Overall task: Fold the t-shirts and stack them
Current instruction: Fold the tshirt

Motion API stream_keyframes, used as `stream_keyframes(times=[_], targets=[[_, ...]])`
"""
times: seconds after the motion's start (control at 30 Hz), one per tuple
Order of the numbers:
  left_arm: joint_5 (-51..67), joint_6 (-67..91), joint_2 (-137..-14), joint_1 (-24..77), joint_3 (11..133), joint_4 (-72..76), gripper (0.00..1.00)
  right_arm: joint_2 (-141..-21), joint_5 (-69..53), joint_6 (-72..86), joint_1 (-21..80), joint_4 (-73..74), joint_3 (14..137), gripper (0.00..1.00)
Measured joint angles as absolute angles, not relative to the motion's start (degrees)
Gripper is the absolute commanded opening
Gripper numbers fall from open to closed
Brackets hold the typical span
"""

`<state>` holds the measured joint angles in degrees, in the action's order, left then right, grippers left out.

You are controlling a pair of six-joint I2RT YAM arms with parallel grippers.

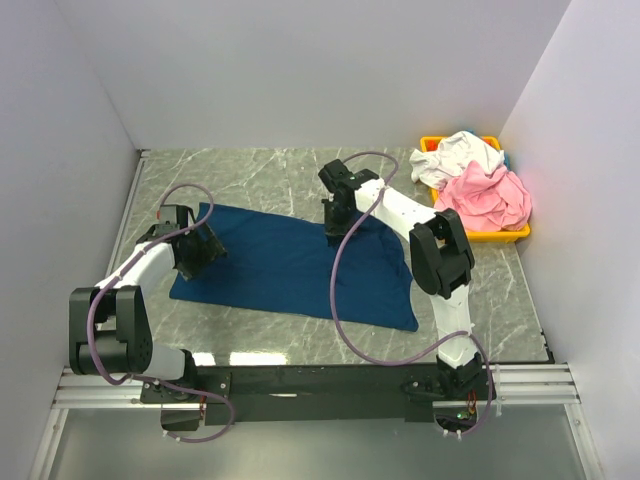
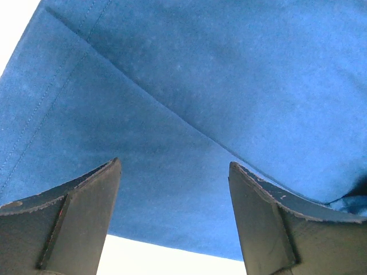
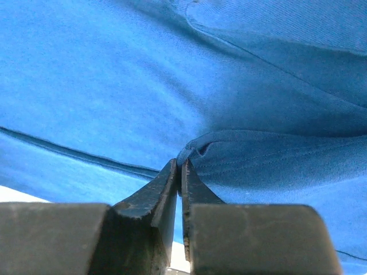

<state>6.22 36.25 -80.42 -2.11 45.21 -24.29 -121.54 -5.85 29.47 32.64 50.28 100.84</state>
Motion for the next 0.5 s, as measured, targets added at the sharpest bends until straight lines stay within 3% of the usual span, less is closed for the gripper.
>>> stream_keyframes(times=[0.07,0.1,0.17,0.2,0.27,0.5], targets=[[6.3,36.2,-80.4,-2.1,45.2,-24.2,0.82,-121.5,-6.3,29.2,32.6,50.0,100.8,0.21],[6.3,36.2,-80.4,-2.1,45.2,-24.2,0.82,-121.5,-6.6,29.1,32.6,50.0,100.8,0.35],[6.3,36.2,-80.5,-2.1,45.2,-24.2,0.82,-121.6,-7.0,29.0,32.6,50.1,101.0,0.5],[6.3,36.2,-80.5,-2.1,45.2,-24.2,0.82,-121.6,-7.0,28.9,32.6,50.2,101.3,0.53],[6.3,36.1,-80.5,-2.1,45.2,-24.1,0.82,-121.7,-6.9,28.5,32.6,50.2,101.6,0.58],[5.7,35.2,-82.1,-1.1,46.6,-23.4,0.82,-117.6,-6.8,28.4,28.9,48.1,96.5,0.58]])
